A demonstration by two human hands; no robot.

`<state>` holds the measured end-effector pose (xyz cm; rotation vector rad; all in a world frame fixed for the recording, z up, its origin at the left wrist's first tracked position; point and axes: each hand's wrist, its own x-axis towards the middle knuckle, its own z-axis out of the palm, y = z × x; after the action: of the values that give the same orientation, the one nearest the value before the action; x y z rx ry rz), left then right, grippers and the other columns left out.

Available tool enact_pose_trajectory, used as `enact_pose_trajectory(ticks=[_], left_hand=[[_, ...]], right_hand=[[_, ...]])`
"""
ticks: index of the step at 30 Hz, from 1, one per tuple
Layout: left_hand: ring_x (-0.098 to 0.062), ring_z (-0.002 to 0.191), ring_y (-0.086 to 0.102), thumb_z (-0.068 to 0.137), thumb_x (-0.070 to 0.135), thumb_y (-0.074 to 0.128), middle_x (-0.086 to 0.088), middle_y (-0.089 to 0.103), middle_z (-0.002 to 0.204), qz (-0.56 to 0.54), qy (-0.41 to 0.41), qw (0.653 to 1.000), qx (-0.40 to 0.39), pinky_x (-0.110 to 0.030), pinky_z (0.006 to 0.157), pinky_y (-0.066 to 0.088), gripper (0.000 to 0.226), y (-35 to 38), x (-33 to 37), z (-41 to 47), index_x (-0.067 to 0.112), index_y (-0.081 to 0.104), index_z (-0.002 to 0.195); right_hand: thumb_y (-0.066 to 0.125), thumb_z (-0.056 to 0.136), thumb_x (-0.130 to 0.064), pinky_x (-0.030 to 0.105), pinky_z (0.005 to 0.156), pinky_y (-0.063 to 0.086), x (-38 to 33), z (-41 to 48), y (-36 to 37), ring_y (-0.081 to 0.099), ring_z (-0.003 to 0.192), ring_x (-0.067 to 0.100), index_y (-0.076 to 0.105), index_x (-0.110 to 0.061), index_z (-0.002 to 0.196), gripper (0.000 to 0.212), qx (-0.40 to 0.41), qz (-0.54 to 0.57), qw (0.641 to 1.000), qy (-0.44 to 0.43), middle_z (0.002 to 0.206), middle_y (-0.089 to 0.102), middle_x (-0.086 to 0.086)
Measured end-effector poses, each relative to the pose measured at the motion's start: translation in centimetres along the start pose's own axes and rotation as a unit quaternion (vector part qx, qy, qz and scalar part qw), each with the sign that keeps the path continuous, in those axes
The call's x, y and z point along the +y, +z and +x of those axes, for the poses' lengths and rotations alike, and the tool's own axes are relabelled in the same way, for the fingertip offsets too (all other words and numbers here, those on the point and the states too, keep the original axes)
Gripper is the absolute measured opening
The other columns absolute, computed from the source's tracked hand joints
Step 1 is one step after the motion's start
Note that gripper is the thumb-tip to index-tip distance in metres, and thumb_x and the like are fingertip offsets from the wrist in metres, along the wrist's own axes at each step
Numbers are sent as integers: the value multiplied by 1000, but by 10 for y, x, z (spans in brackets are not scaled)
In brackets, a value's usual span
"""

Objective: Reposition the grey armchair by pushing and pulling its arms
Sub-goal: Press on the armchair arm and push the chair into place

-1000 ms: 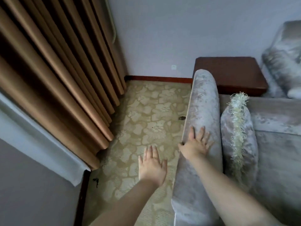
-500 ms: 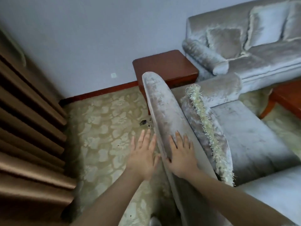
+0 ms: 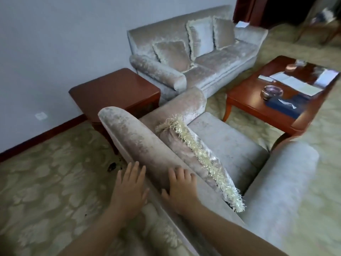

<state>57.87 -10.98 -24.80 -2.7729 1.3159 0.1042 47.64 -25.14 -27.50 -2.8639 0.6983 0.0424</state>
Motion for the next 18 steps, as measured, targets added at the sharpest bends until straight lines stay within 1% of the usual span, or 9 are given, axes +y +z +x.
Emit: enact_pose_trajectory(ticks=[1, 2, 4, 5, 7, 10, 13, 16, 18], left_hand=[[-37, 131, 40, 86, 45, 34, -18, 42, 143, 9, 26, 999, 20, -58, 100, 36, 64, -1, -6, 12, 8, 47, 137], [-35, 135, 34, 88, 45, 33, -17, 36, 147, 22, 43, 999, 9, -56, 103, 32, 64, -2, -13, 23, 9, 41, 141], [-29, 144, 10, 93, 47, 34, -11, 11, 157, 42, 70, 997, 10, -51, 113, 15, 66, 2, -28, 45, 16, 18, 149], [-27, 145, 5, 93, 47, 36, -10, 7, 157, 36, 90, 995, 16, -50, 114, 10, 68, 4, -36, 56, 17, 15, 150], [-26, 145, 5, 92, 47, 41, -9, 10, 157, 26, 124, 992, 26, -50, 114, 7, 68, 3, -52, 72, 18, 18, 149], [-22, 145, -7, 94, 50, 31, -5, -3, 158, 55, 180, 982, 10, -46, 114, -2, 68, -1, -94, 102, 22, 7, 150], [-21, 144, -11, 95, 53, 23, -4, -11, 158, 55, 198, 979, 3, -44, 115, -2, 68, -5, -136, 134, 24, -1, 150], [-22, 145, -8, 95, 54, 22, -5, -10, 158, 57, 216, 975, -18, -44, 116, 1, 68, -12, -162, 162, 24, -2, 150], [-23, 145, -7, 94, 55, 22, -5, -8, 158, 40, 207, 977, -34, -45, 116, 3, 68, -14, -171, 178, 24, -1, 150]], right_hand=[[39, 80, -58, 52, 99, 27, -7, 10, 1, 33, 121, 36, 27, -18, 138, 72, -9, 0, 1000, 19, 141, 31, 16], [40, 81, -58, 53, 101, 25, -14, 19, 4, 29, 126, 37, 23, -19, 140, 73, -14, 3, 999, 36, 146, 25, 16], [37, 82, -59, 53, 102, 24, -24, 38, 8, 27, 130, 37, 20, -19, 142, 74, -10, 19, 996, 84, 150, 20, 17], [34, 82, -60, 52, 101, 24, -30, 47, 10, 29, 129, 37, 20, -19, 142, 75, -7, 31, 993, 112, 149, 22, 19], [29, 81, -63, 51, 97, 27, -39, 61, 13, 36, 123, 38, 25, -18, 141, 75, 0, 37, 987, 156, 141, 33, 21], [21, 79, -66, 48, 92, 30, -56, 73, 17, 42, 115, 37, 34, -17, 134, 75, 33, 31, 976, 213, 129, 45, 19], [16, 79, -68, 45, 95, 32, -62, 73, 19, 44, 114, 34, 38, -19, 132, 75, 51, 32, 969, 238, 127, 49, 14], [18, 80, -69, 43, 96, 33, -67, 74, 15, 46, 113, 33, 40, -21, 130, 73, 49, 25, 965, 257, 126, 51, 11], [21, 80, -69, 41, 95, 34, -70, 75, 13, 47, 112, 31, 41, -23, 129, 71, 52, 18, 963, 265, 125, 52, 8]])
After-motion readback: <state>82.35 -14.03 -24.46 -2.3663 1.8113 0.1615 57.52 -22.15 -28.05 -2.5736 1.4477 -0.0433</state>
